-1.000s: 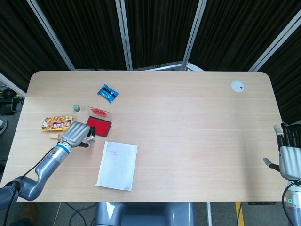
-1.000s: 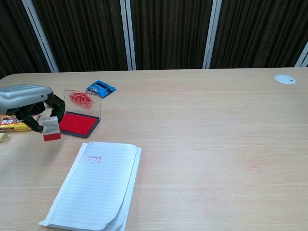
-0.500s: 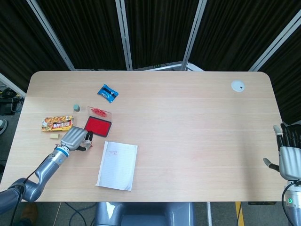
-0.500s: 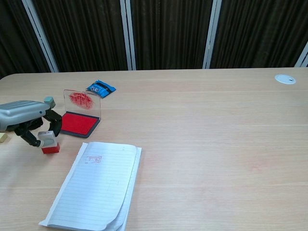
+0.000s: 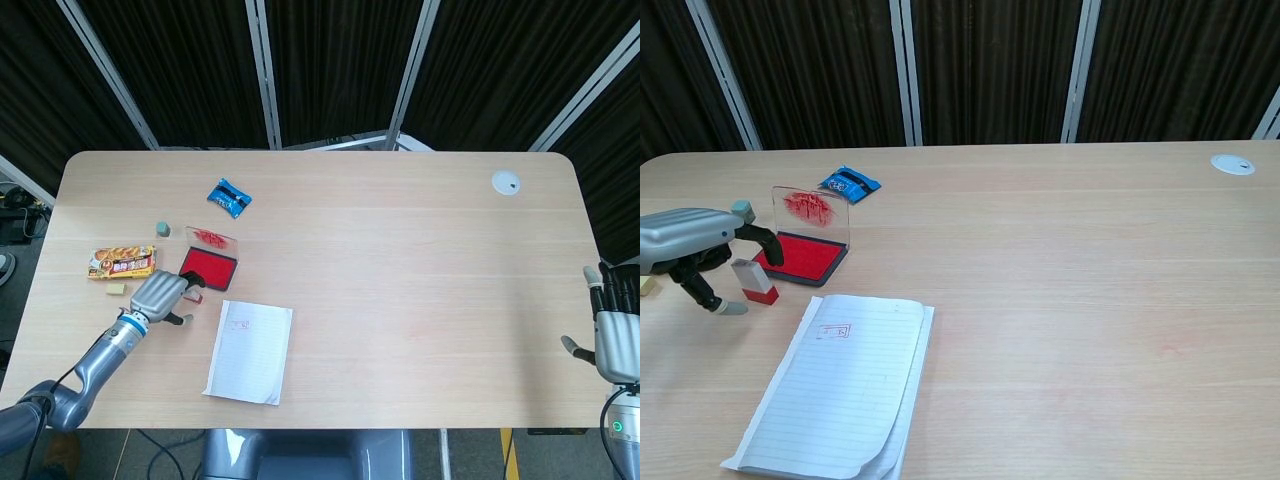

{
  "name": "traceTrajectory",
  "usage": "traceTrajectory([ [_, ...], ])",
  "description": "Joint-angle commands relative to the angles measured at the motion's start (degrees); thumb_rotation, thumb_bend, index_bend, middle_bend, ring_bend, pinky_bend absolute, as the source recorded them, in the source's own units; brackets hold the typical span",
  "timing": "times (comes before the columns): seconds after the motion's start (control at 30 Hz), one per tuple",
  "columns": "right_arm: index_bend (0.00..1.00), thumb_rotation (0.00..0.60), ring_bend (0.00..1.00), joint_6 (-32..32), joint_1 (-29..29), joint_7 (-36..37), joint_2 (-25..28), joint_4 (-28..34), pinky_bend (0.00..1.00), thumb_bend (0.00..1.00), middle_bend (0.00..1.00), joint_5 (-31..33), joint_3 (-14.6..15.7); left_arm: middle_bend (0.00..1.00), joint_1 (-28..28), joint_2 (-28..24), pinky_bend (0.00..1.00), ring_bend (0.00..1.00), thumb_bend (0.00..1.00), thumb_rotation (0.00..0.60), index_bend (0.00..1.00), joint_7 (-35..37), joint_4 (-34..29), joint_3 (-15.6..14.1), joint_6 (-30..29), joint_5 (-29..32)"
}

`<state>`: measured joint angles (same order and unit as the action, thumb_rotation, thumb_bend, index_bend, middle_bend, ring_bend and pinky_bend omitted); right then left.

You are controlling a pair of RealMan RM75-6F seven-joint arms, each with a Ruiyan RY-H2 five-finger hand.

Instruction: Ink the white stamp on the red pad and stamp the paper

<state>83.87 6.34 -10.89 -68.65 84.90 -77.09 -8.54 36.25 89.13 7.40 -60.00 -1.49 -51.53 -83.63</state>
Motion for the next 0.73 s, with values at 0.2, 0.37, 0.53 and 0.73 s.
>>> traceTrajectory([
  [0.2, 0.0, 0.6, 0.0, 0.38, -0.17, 1.12, 0.76, 0.97, 0.0, 0.0, 0.0, -0.57, -0.01, 0.19, -4.61, -8.97, 0.85, 0.78, 0.08, 0.6, 0.25, 0.99, -11.73, 2.87, -14.04, -1.76],
  [0.37, 0.0, 0.6, 0.0, 0.92, -0.28, 2.21, 1.41, 1.98, 0.0, 0.0, 0.0, -1.45, 0.03, 0.02, -9.3, -14.59, 0.37, 0.29, 0.0, 0.6, 0.1, -2.64, -20.87, 4.01, -22.26, -0.74],
  [0.53, 0.0, 0.6, 0.0, 1.21, -0.42, 3.63, 2.22, 2.72, 0.0, 0.0, 0.0, -2.41, 0.26, 0.0, -15.31, -21.25, 0.0, 0.0, 0.0, 0.6, 0.0, -13.45, -33.15, 3.11, -27.47, 3.75],
  [0.73, 0.0, 0.6, 0.0, 1.85, -0.54, 5.03, 3.06, 3.49, 0.0, 0.0, 0.0, -3.43, 0.26, 0.0, -19.08, -23.87, 0.0, 0.0, 0.0, 0.6, 0.0, -17.57, -38.5, 2.35, -31.21, 4.45],
])
